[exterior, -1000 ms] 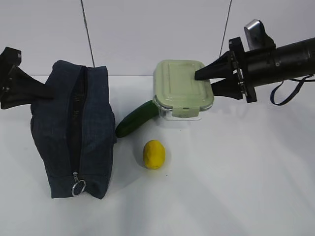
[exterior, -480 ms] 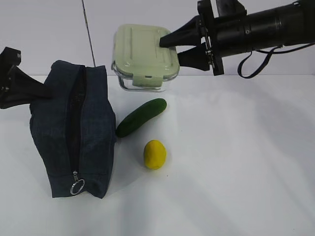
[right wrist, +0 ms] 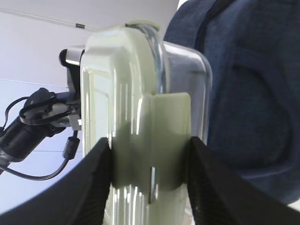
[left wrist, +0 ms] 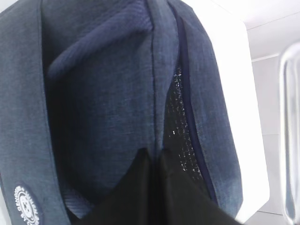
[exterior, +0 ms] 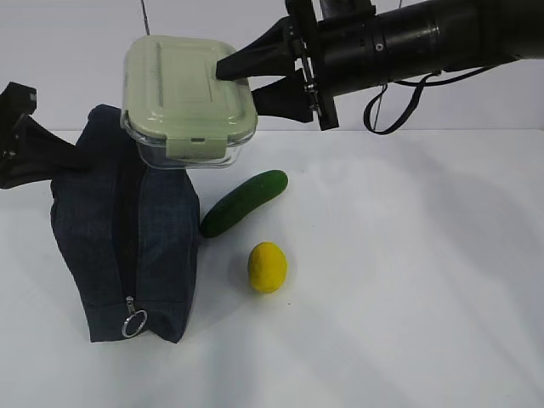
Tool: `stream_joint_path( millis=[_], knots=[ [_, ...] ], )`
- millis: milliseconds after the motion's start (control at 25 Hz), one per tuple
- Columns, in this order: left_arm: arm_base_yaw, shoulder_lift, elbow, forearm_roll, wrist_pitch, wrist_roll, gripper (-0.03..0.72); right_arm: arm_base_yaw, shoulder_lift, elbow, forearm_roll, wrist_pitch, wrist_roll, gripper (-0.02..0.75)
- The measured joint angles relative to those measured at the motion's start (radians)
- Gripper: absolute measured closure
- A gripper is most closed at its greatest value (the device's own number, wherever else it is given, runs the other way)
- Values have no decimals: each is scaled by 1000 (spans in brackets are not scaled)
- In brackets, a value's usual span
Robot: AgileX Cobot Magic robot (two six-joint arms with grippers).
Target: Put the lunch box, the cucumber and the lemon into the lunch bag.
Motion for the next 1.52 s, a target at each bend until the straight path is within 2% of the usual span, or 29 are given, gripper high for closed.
stream_joint_path(
  millis=[480,720,1040,1520],
  knots=[
    [0,0,0,7,0,-2,691,68,4,0,42,-98,1,374],
    [0,0,0,9,0,-2,691,74,67,-1,108,-104,1,374],
    [0,0,0,9,0,-2,691,114,92,-12,128,-116,-33,374],
    [0,0,0,9,2,-2,691,114,92,-13,-35,-169,-44,374]
  ],
)
